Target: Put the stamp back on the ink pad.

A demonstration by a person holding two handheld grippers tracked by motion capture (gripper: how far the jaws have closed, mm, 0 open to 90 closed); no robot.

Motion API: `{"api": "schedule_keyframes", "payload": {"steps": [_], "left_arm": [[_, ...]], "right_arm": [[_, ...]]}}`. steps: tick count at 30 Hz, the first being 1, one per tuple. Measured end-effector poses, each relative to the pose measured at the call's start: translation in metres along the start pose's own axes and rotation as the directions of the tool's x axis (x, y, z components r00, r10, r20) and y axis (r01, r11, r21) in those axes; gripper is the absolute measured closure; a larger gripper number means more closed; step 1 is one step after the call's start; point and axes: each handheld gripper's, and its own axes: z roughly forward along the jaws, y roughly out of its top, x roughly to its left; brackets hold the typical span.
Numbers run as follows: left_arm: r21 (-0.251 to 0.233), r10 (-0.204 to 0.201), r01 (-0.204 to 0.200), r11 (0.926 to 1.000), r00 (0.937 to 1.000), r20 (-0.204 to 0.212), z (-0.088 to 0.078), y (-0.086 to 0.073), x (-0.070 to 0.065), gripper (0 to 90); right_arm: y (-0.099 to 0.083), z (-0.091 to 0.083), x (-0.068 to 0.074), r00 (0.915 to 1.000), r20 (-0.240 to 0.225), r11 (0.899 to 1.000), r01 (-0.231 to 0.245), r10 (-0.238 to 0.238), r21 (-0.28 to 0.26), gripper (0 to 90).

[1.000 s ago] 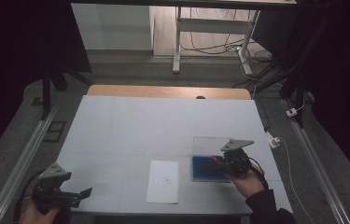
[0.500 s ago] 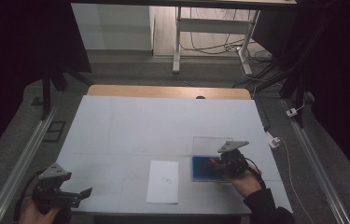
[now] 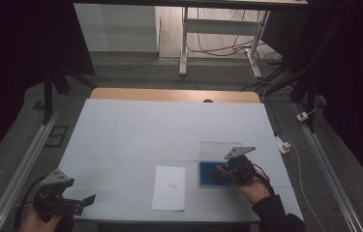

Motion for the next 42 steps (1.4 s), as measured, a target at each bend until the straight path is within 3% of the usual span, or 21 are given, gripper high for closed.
{"api": "schedule_keyframes", "payload": {"steps": [12, 20, 29, 35, 42], "left_arm": [[0.001, -0.001, 0.001, 1.0, 1.0, 0.002, 0.0, 0.0, 0.0, 1.3], [0.0, -0.002, 0.002, 1.0, 1.0, 0.002, 0.0, 0.0, 0.0, 1.3], [0.0, -0.003, 0.003, 1.0, 1.0, 0.002, 0.0, 0.0, 0.001, 1.3], [-0.003, -0.005, 0.005, 1.0, 1.0, 0.005, -0.001, 0.0, 0.001, 1.2], [-0.005, -0.001, 0.001, 1.0, 1.0, 0.01, -0.001, 0.0, 0.001, 1.1]], "right_arm": [[0.003, -0.007, 0.001, 0.9997, 0.015, 0.999, -0.016, 0.016, -0.044, 64.9], [0.005, -0.014, 0.001, 0.9982, 0.029, 0.995, -0.05, 0.053, -0.083, 46.2], [0.007, -0.017, 0.005, 0.9978, 0.034, 0.993, -0.053, 0.057, -0.103, 22.8], [0.006, -0.022, 0.008, 0.997, 0.041, 0.992, -0.061, 0.066, -0.115, 16.0], [0.001, -0.032, 0.011, 0.9937, 0.026, 0.986, -0.105, 0.109, -0.127, 8.1]]}}
